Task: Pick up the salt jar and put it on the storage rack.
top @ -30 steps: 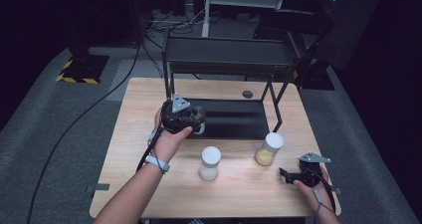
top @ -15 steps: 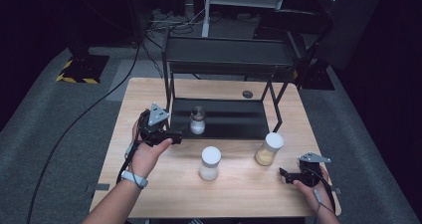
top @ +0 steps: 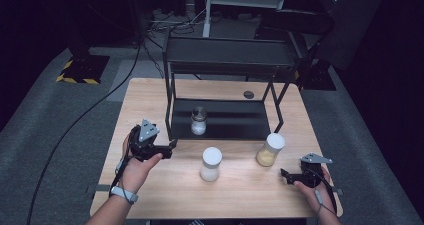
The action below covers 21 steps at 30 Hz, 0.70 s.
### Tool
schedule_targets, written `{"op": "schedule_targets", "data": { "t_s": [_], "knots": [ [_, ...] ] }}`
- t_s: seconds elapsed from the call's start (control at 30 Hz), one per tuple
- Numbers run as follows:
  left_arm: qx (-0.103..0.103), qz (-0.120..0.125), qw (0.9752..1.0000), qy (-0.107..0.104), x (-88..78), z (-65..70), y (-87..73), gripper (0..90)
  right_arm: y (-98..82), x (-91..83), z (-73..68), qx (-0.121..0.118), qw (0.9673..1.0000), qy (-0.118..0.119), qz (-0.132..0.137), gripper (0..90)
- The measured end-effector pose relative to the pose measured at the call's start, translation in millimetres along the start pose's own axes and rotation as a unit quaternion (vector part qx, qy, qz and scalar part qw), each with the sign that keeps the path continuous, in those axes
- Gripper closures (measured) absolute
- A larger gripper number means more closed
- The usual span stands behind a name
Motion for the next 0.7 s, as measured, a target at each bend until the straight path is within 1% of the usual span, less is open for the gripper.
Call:
{"op": "schedule_targets", "data": {
  "t_s": [0.1, 0.47, 0.6, 0.7],
  "knots": [
    [-0.001, -0.006, 1.0000, 0.002, 1.2, 1.0, -7.2, 9.0, 0.0, 0.0, 0.0, 0.000, 1.0000, 0.000, 0.000, 1.1],
    [0.012, -0.033, 0.9994, 0.006, 8.7, 12.8, -30.9, 9.1, -0.1, 0.0, 0.0, 0.000, 1.0000, 0.000, 0.000, 1.1],
    [0.003, -0.040, 0.9992, 0.003, 11.4, 14.0, -40.3, 9.0, 0.0, 0.0, 0.0, 0.000, 1.0000, 0.000, 0.000, 1.1],
    [0.001, -0.046, 0.9989, 0.004, 13.3, 14.3, -47.2, 9.0, 0.0, 0.0, 0.0, 0.000, 1.0000, 0.000, 0.000, 1.1]
  ]
}}
Point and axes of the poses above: each handheld gripper's, and its own axes: x roughly forward along the jaws, y roughly out of its top, z roughly to its right, the point moved 4 cm from there along x, roughly forward along the jaws, and after that the axes turned 3 degrees about x, right-handed, at the moved point
